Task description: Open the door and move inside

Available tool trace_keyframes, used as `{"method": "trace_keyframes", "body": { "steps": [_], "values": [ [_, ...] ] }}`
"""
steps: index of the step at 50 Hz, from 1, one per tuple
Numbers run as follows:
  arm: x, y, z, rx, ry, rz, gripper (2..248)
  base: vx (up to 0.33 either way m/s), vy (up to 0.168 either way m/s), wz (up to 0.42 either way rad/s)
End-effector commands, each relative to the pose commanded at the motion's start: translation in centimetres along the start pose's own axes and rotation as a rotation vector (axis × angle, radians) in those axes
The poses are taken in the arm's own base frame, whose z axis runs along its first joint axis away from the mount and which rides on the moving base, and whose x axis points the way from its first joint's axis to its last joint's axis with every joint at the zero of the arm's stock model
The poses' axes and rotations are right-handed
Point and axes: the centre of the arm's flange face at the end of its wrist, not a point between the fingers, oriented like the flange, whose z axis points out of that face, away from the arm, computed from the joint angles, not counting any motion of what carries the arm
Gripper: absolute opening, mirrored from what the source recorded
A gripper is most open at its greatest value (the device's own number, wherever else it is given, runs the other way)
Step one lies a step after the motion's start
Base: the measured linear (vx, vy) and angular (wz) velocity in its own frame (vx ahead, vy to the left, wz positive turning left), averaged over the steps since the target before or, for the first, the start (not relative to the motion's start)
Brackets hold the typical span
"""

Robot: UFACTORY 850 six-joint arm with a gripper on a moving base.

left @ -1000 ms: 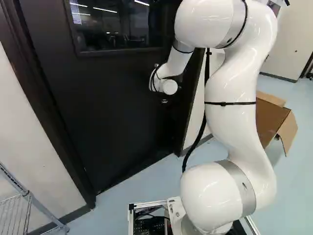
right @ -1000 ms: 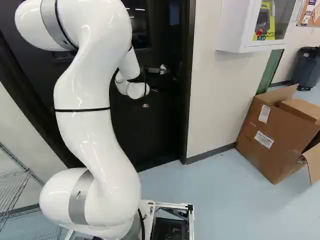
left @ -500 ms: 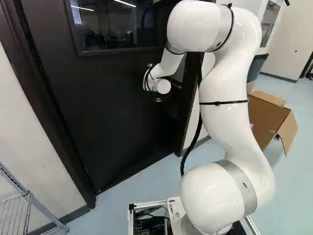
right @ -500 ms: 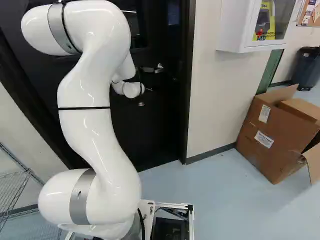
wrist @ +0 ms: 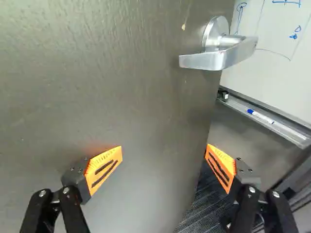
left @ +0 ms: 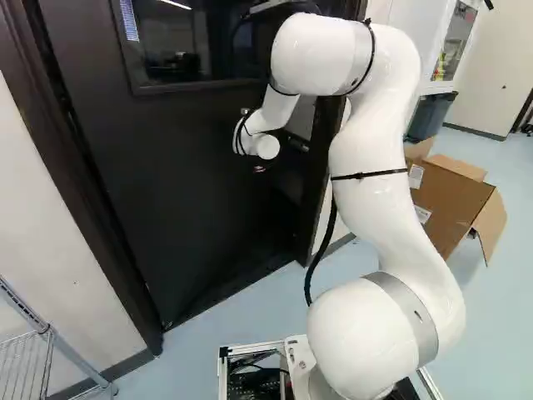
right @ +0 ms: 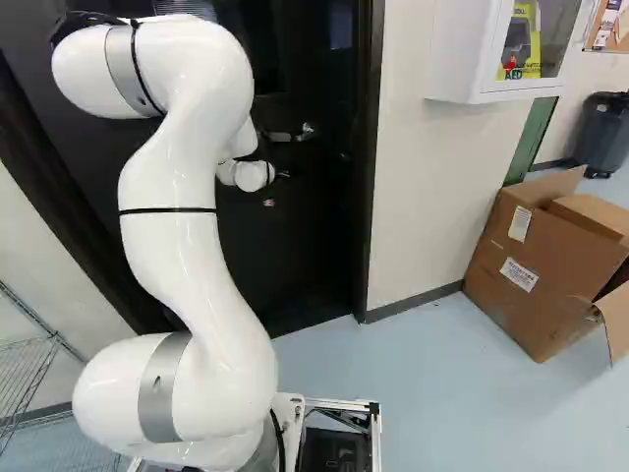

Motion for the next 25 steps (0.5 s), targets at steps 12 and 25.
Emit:
{"method": "trace_keyframes", "body": {
  "steps": [12,25],
  "values": [
    [-0.1,-2.0,1.3,0.027,0.009,-0.005,247,0.0,0.0,0.0],
    [-0.3,-4.0,2.6,0.055,0.019,-0.01,247,0.0,0.0,0.0]
  ]
}}
